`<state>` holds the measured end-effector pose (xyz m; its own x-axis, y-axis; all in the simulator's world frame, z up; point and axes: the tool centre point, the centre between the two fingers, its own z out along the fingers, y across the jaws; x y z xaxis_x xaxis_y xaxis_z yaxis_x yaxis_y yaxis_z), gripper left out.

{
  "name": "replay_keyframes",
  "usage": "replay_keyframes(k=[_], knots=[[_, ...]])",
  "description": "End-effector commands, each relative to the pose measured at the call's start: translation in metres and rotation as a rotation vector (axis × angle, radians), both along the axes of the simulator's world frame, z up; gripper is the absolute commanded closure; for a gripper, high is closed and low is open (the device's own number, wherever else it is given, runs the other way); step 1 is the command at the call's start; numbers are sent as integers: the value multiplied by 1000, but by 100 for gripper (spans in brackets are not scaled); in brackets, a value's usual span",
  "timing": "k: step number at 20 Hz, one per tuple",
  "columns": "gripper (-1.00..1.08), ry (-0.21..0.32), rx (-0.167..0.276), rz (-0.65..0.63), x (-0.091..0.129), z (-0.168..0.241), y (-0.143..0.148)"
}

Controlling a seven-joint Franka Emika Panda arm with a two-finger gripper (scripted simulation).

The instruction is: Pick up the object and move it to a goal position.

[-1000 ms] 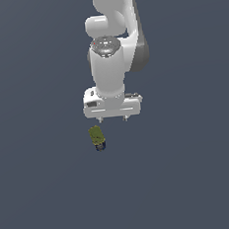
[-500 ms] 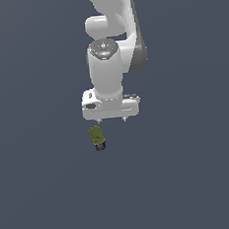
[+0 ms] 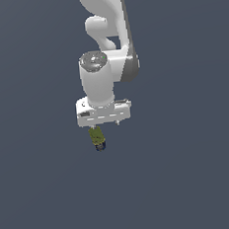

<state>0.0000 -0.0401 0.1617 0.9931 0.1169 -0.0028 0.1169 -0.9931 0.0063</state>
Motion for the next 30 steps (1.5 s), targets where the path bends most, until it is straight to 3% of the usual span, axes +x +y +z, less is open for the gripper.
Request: replay_keyframes(k=[1, 14, 30], knots=[[-92, 0, 1, 44, 0, -10, -10], [-92, -1, 6, 215, -2, -47, -49], [-92, -1, 7, 238, -4, -77, -54]])
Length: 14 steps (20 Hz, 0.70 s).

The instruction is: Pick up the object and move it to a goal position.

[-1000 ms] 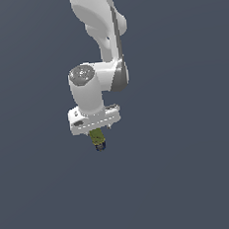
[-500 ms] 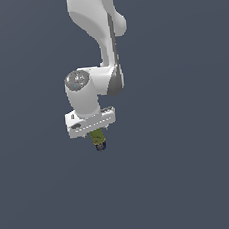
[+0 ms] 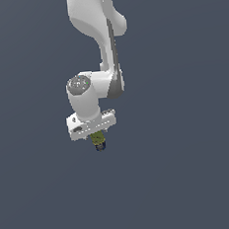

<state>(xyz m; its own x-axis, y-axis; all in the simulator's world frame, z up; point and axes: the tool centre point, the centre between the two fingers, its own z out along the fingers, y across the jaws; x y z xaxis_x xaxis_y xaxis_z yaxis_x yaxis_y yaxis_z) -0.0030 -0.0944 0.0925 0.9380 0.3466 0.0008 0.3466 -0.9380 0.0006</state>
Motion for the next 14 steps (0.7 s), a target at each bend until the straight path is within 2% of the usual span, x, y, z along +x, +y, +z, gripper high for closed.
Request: replay_keyframes(k=[1, 9, 10, 14], knots=[[-92, 1, 0, 1, -1, -14, 0], [-92, 1, 0, 3, 0, -33, 0], [108, 1, 0, 3, 0, -33, 0], [108, 1, 0, 3, 0, -33, 0]])
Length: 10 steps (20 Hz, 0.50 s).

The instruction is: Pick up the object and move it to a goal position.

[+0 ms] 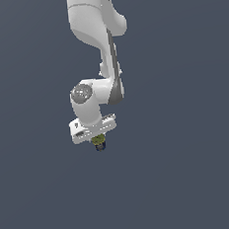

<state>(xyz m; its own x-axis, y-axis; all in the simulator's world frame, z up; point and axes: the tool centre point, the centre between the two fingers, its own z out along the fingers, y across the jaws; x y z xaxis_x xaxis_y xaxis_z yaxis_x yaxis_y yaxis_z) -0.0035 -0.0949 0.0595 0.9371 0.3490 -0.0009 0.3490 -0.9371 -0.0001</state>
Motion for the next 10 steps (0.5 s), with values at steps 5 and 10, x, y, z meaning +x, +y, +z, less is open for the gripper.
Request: replay_keyframes(k=[5, 10], knots=[[108, -1, 0, 0, 0, 0, 0], [108, 0, 0, 0, -1, 4, 1]])
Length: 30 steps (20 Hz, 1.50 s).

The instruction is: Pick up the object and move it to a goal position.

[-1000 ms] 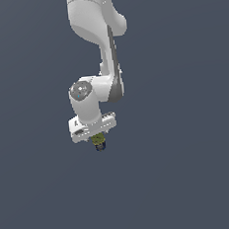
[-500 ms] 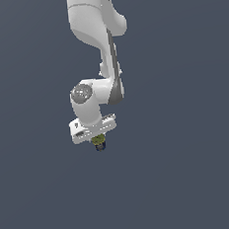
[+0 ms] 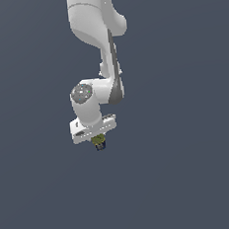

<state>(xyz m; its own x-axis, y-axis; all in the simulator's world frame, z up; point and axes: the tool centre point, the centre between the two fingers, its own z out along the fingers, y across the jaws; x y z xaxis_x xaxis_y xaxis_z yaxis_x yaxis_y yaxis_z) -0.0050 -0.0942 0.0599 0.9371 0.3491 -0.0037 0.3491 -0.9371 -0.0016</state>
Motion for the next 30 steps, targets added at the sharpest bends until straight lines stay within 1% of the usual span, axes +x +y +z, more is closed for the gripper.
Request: replay_keyframes(k=[1, 6, 10, 23, 30], knots=[[108, -3, -1, 0, 0, 5, 1], [108, -3, -1, 0, -5, 23, 6], [108, -3, -1, 0, -11, 47, 12], [108, -3, -1, 0, -40, 165, 45], [108, -4, -1, 0, -49, 213, 58]])
